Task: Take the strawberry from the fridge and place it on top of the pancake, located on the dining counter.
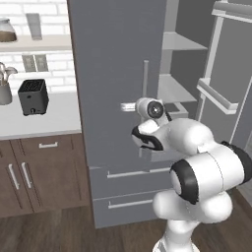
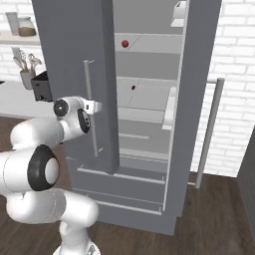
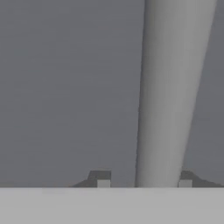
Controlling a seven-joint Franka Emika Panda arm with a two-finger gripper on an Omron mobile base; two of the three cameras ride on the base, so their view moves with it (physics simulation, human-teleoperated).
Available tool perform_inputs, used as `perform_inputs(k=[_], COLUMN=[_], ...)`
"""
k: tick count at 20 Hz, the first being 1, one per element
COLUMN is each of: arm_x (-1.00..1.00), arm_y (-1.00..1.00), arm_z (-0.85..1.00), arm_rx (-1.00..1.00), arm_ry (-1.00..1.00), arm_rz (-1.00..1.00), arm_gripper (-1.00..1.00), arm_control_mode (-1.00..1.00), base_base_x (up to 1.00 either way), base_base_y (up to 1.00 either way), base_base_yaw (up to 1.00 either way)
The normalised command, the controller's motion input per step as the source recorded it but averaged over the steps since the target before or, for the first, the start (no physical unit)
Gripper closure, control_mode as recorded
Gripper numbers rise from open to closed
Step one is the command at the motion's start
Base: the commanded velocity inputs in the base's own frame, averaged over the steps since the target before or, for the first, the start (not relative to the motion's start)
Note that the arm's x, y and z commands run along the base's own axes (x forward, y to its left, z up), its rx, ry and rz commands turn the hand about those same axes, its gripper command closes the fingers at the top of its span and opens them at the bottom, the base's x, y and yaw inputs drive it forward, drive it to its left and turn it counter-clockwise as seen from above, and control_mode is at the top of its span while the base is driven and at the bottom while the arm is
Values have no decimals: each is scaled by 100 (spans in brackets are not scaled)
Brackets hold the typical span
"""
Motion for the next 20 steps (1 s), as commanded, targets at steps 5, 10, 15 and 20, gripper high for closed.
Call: perform_inputs(k=[5,10,15,20], arm_x=[-61,-51,-49,-41], arm_y=[100,100,100,100], arm_z=[5,6,0,-14], arm_rx=[3,3,0,0], arm_ry=[1,4,1,0], arm_rz=[1,0,0,0], arm_gripper=[100,100,100,100], arm_control_mode=[-100,-100,-100,-100], base_base_x=[0,0,0,0], base_base_y=[0,0,0,0], base_base_yaw=[0,0,0,0])
